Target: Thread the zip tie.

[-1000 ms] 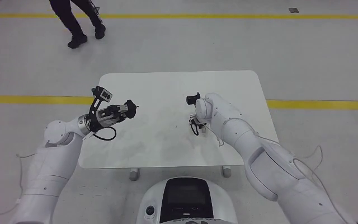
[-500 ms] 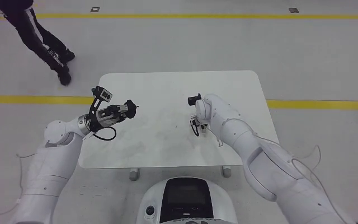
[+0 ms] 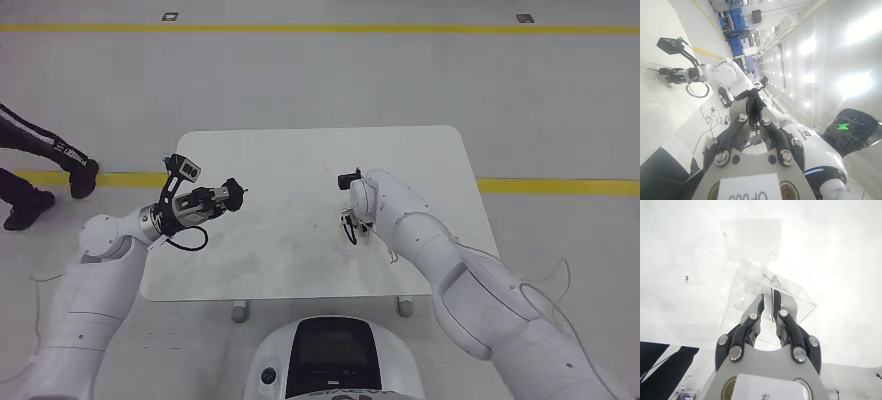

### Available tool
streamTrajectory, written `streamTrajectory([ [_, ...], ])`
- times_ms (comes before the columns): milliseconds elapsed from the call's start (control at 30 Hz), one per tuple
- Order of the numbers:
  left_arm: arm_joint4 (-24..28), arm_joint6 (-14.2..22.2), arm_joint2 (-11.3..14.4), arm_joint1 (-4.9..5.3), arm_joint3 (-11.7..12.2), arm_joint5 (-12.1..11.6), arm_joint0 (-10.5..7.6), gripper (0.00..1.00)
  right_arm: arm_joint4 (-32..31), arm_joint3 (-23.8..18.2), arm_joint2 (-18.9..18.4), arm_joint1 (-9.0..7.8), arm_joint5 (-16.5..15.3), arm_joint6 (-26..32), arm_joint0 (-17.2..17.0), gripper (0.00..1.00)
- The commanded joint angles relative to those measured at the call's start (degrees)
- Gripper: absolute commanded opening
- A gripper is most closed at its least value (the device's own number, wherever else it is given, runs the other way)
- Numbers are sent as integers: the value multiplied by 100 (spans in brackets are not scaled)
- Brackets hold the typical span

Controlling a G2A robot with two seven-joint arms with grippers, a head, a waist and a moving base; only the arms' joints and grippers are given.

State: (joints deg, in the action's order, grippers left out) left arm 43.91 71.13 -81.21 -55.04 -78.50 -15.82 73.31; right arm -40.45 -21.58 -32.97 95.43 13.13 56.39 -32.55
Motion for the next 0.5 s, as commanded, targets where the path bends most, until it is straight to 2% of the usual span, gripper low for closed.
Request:
streamTrajectory([
  [0,0,0,0,0,0,0,0,0,-12,34,-7,15,-9,-3,5,15],
  [233,0,0,0,0,0,0,0,0,-28,163,-42,66,-63,-17,23,16],
  [467,0,0,0,0,0,0,0,0,25,261,-106,107,-211,14,49,12],
])
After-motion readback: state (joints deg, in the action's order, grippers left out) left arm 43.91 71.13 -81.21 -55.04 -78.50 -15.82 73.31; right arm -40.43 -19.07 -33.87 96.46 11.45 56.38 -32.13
